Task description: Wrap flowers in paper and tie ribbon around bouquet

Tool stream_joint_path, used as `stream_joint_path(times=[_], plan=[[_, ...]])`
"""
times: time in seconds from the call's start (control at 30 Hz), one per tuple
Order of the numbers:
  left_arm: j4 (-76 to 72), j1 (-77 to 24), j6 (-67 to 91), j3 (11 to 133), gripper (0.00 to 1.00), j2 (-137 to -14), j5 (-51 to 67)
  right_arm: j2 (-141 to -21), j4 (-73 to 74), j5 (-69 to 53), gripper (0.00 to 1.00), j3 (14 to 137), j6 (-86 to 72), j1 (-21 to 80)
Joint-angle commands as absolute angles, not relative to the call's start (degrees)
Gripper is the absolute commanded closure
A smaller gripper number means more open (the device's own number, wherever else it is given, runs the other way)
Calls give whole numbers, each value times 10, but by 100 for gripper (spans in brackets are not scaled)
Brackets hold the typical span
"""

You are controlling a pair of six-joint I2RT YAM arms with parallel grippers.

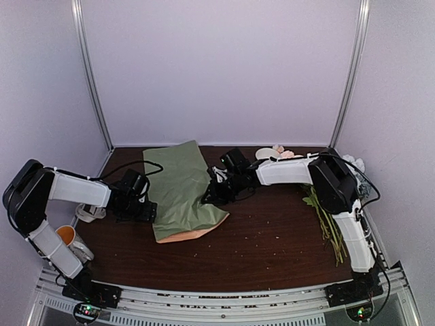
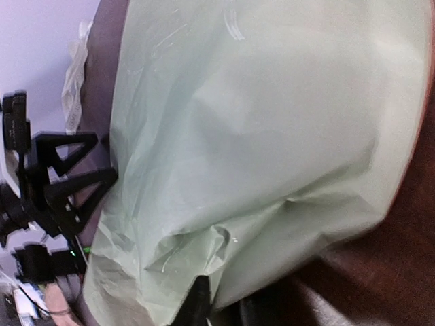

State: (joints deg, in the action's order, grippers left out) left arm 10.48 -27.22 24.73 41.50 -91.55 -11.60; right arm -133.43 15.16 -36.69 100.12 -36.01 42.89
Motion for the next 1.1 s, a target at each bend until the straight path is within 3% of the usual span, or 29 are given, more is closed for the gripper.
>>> stream_joint_path(times=[0.0,0.2,0.27,0.4,0.5,0.67,0.7,0.8,0.83,0.97,1.07], plan=[[127,-278,220,399,19,-875,-146,-1282,121,-359,97,979,-378,434],[128,-359,117,411,16,-721,-239,-1221,107,-331,100,945,-393,435],[126,-397,74,413,10,-654,-248,-1204,105,-322,100,934,-395,435],[130,-474,-13,405,13,-568,-142,-1171,97,-314,100,911,-408,438],[142,-543,-66,397,16,-551,-107,-1146,92,-304,100,892,-410,442],[174,-616,-110,427,14,-622,-159,-1109,91,-280,100,866,-405,452],[178,-617,-111,439,18,-644,-178,-1105,91,-279,100,863,-406,455],[194,-617,-123,481,61,-706,-267,-1096,93,-278,100,857,-402,461],[201,-617,-126,495,67,-725,-293,-1094,94,-276,100,854,-401,463],[215,-617,-135,519,68,-771,-308,-1079,88,-274,100,839,-402,466],[210,-617,-133,516,60,-782,-268,-1070,87,-273,100,833,-402,466]])
